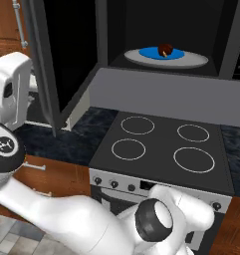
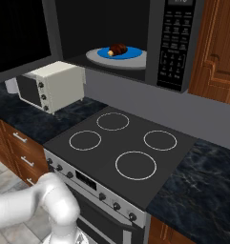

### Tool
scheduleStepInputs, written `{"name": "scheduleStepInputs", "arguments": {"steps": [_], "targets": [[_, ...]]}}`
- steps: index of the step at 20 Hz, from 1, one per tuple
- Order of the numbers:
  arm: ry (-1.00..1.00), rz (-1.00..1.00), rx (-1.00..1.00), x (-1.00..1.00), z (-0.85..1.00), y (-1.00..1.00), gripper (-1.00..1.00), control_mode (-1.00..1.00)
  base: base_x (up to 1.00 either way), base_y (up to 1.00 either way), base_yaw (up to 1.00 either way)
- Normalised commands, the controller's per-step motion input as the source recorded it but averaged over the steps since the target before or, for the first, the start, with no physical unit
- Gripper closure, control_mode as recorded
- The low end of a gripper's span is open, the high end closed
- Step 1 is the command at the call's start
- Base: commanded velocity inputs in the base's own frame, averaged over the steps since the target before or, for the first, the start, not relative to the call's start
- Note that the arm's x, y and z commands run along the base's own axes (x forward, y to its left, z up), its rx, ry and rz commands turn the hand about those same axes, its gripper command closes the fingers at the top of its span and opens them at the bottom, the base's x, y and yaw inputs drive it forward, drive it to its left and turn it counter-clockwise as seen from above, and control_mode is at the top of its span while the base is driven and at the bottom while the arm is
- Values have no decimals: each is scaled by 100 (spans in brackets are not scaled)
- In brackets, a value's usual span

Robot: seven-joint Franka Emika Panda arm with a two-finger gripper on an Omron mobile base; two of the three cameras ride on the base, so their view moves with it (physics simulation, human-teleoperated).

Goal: Transport the steak from the fridge to the microwave and turn on the microwave.

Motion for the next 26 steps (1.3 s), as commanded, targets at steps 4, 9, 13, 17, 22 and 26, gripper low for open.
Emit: {"name": "scheduleStepInputs", "arguments": {"steps": [4,9,13,17,22,26], "targets": [[-2,-1,0,-43,0,-86,-100,-100,0,0,0],[-4,0,0,-28,0,-95,-100,-100,0,0,0],[-6,0,0,-6,0,-89,-100,-100,0,0,0],[-9,0,0,-4,0,-95,-100,-100,0,0,0],[-10,0,0,-14,0,-97,-100,-100,0,0,0],[-8,0,0,-12,0,-98,-100,-100,0,0,0]]}}
